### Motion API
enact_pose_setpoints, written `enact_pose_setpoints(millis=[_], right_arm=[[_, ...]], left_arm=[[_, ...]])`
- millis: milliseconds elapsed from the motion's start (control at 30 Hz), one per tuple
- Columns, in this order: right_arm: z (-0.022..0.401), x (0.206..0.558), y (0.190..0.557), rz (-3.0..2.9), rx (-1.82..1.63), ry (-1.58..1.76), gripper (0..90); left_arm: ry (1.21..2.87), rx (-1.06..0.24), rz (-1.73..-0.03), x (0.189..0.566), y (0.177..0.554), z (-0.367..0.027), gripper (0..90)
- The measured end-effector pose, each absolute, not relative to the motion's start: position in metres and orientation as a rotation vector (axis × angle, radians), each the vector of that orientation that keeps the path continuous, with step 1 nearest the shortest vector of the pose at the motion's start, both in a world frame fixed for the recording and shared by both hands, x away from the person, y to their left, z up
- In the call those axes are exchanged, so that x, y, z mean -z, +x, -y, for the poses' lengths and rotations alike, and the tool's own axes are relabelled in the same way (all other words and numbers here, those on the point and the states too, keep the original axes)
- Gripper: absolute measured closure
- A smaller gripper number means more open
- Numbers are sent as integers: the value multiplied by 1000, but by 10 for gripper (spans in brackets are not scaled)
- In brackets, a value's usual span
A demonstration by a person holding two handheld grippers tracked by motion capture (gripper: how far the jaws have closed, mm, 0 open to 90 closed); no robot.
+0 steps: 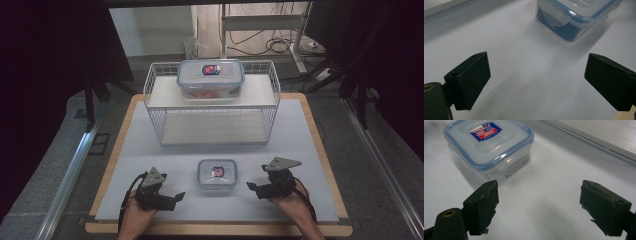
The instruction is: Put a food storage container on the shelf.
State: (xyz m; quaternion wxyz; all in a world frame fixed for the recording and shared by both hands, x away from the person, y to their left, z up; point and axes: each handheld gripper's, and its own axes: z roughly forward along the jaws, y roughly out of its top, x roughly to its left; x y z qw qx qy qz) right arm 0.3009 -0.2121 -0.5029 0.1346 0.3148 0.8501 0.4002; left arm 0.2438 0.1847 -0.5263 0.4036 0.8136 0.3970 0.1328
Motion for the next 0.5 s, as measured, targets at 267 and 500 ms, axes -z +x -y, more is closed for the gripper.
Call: enact_pose_setpoints(millis=[267,500], right_arm=[[210,500,303,-2460,-1155,960,166],[207,490,306,-2471,-1184,997,266]], left_arm=[[2024,-302,-1033,520,251,-186,62],[1982,-230,-1024,509,268,-179,145]])
